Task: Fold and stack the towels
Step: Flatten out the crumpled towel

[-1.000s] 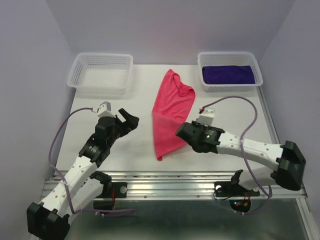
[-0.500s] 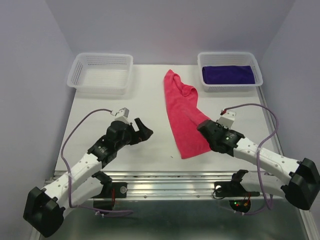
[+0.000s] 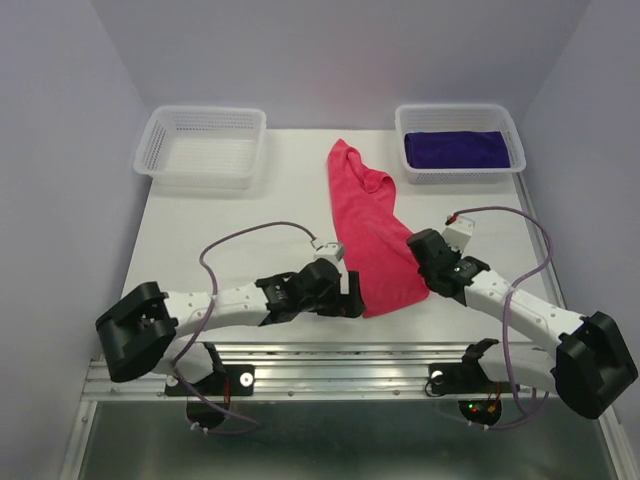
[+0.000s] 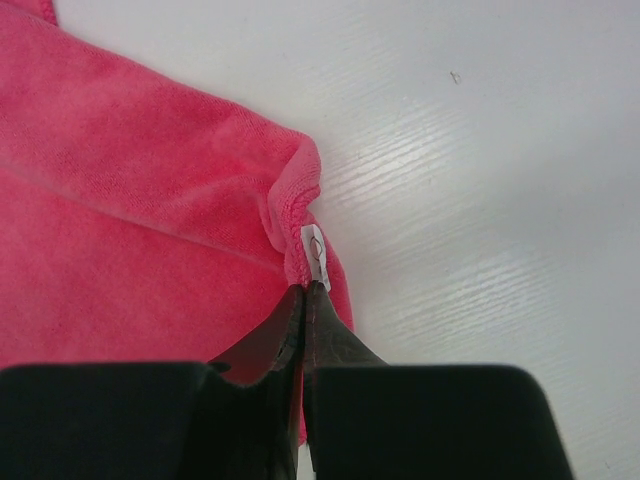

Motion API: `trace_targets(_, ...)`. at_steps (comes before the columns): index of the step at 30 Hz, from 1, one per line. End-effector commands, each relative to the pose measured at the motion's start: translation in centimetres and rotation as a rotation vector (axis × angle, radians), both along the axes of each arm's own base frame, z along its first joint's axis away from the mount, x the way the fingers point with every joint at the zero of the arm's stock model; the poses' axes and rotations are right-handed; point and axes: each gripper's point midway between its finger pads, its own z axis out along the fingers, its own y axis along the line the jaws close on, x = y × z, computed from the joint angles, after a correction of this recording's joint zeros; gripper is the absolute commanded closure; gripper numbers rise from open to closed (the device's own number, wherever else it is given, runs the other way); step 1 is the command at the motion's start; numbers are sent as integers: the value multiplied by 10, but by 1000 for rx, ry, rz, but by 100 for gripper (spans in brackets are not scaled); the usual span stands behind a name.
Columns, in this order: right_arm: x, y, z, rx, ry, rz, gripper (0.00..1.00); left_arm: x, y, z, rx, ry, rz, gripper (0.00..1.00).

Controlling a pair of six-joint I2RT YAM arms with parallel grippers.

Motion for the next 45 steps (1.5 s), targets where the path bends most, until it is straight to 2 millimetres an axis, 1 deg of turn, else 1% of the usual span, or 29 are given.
trace_targets(1, 3, -1, 5, 44, -54, 8, 99, 7, -40, 8, 29, -46, -25, 4)
trace_targets(2, 3, -1, 7, 50, -59, 13, 99, 8, -42, 4, 56, -44, -20, 8)
trace_targets(3, 2, 1, 7, 58, -58, 23, 99, 10, -44, -1, 117, -52, -4, 8)
trace_targets(4, 2, 1, 7, 63, -58, 25, 99, 12, -47, 6, 124, -67, 6, 10)
trace_targets(5, 1, 1, 8, 68, -64, 24, 99, 11, -47, -5, 176, -61, 10, 11)
trace_targets(6, 1, 0, 8, 69, -64, 25, 99, 12, -53, 0, 193, -85, 24, 11)
trace_targets(8, 0, 1, 7, 74, -63, 28, 99, 9, -48, -14, 266, -69, 34, 12)
trace_targets(12, 1, 3, 8, 82, -63, 36, 99, 4, -51, -26, 296, -41, 28, 18)
trace_targets(17, 1, 3, 7, 86, -65, 43, 99, 1, -50, -40, 327, -17, 39, 20)
trace_targets(20, 0, 6, 5, 91, -56, 53, 99, 0, -54, -48, 333, -6, 29, 22)
trace_targets(22, 1, 6, 4, 90, -52, 57, 99, 1, -58, -50, 331, -4, 22, 26)
trace_targets(23, 2, 7, 4, 92, -51, 59, 99, 1, -58, -55, 342, -2, 22, 29)
trace_targets(24, 2, 7, 4, 90, -48, 60, 99, 2, -59, -57, 347, -2, 19, 37)
trace_targets(26, 2, 9, 3, 96, -47, 62, 99, 2, -61, -58, 355, 0, 14, 46)
trace_targets(27, 1, 8, 3, 95, -48, 62, 99, 2, -61, -57, 353, -2, 15, 57)
trace_targets(28, 2, 8, 4, 96, -50, 61, 99, 2, -61, -58, 352, -1, 16, 64)
trace_targets(29, 2, 8, 5, 97, -53, 61, 99, 3, -61, -56, 347, 1, 22, 77)
trace_targets(32, 1, 8, 7, 105, -59, 60, 99, 5, -61, -52, 338, -13, 36, 97)
trace_targets(33, 1, 9, 8, 111, -61, 68, 99, 7, -62, -50, 333, -22, 42, 100)
trace_targets(34, 0, 11, 8, 118, -61, 75, 99, 8, -62, -49, 330, -28, 44, 100)
trace_targets(35, 1, 13, 10, 124, -65, 88, 99, 10, -62, -47, 326, -34, 50, 100)
trace_targets(36, 0, 20, 10, 146, -56, 126, 99, 13, -62, -43, 321, -49, 59, 100)
trace_targets(39, 2, 31, 22, 164, -76, 207, 99, 21, -61, -19, 286, -103, 85, 100)
trace_targets(40, 3, 36, 29, 177, -87, 237, 99, 28, -58, -8, 282, -144, 109, 100)
trace_targets(41, 4, 38, 38, 189, -114, 250, 99, 32, -58, 15, 240, -179, 121, 100)
trace_targets(42, 6, 40, 46, 202, -134, 259, 99, 36, -56, 29, 220, -207, 134, 100)
trace_targets(43, 7, 44, 62, 220, -170, 283, 99, 44, -52, 57, 178, -267, 169, 100)
trace_targets(44, 9, 46, 67, 224, -178, 292, 99, 48, -48, 70, 160, -297, 186, 100)
trace_targets(45, 10, 48, 81, 242, -214, 302, 99, 56, -42, 86, 148, -341, 226, 100)
